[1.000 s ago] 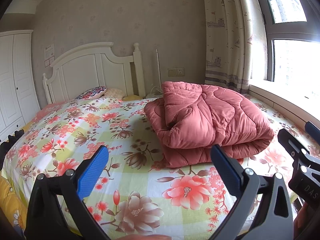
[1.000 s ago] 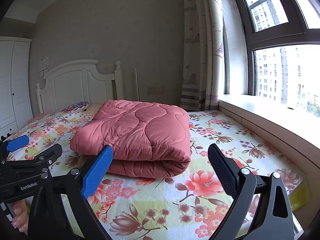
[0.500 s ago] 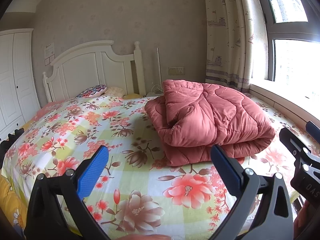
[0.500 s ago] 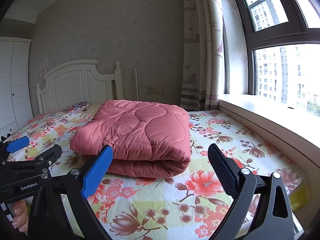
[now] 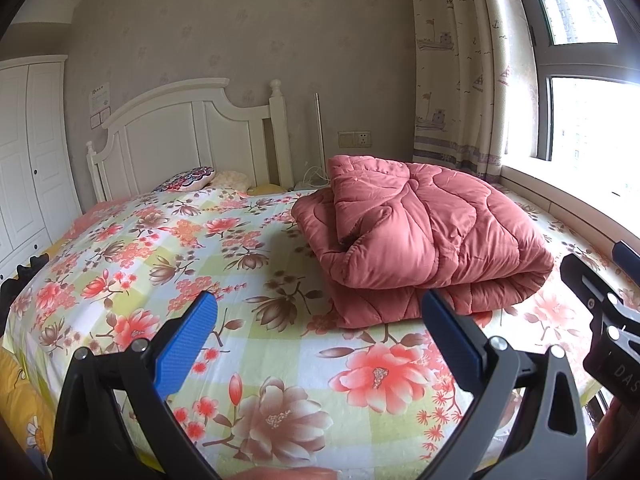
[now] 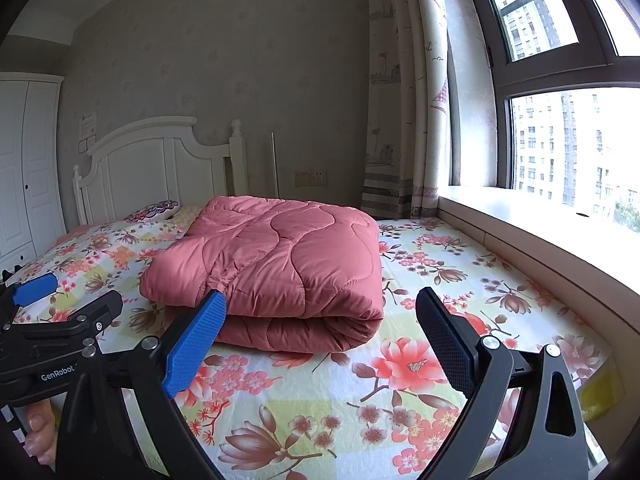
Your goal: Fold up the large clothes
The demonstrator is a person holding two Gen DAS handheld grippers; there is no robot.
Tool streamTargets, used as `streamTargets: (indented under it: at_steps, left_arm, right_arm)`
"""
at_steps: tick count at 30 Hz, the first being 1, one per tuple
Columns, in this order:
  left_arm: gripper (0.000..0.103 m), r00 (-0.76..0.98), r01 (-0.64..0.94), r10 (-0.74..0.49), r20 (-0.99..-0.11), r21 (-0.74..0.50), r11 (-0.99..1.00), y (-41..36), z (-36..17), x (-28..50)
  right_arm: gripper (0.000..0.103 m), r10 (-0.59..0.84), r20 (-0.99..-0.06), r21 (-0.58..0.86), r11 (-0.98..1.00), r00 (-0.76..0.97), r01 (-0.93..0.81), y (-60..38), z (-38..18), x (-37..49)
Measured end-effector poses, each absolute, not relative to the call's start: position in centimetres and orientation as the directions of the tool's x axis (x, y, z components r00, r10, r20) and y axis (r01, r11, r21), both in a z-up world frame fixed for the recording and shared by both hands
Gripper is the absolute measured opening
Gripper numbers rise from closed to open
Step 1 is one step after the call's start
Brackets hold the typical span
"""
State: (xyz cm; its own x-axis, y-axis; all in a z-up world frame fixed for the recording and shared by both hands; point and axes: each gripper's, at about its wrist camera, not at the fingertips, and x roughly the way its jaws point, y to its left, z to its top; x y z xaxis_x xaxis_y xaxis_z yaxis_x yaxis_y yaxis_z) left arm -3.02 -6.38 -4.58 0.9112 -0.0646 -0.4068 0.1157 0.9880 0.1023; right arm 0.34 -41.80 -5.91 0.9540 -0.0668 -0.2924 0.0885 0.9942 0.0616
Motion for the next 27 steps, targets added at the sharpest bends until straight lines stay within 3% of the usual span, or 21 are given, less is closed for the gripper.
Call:
streamTargets:
  at_steps: [18, 23, 27]
  left_arm:
    - [0.101, 0.914, 0.109, -0.058, -0.402, 0.105, 0.989, -6.3, -4.8, -3.1]
    - [0.101, 0.931, 0.12, -0.065, -0.36, 0.135, 0.983, -6.7, -4.8, -3.6]
    - [0.101, 0.895, 0.152, -0.105, -0.433, 0.076, 0.986, -5.2, -4.9, -1.3]
  right_arm:
    - [0.092, -0.066, -0.297, 0.061, 0.994, 0.953, 0.088, -41.6, -6.1, 0.4]
    - [0.092, -0.059, -0.305, 0.062, 0.995, 0.95, 0.082, -41.6, -6.4, 0.5]
    - [0.092, -0.052, -0.33, 0.068, 0.995, 0.943, 0.078, -42.0, -6.7, 0.8]
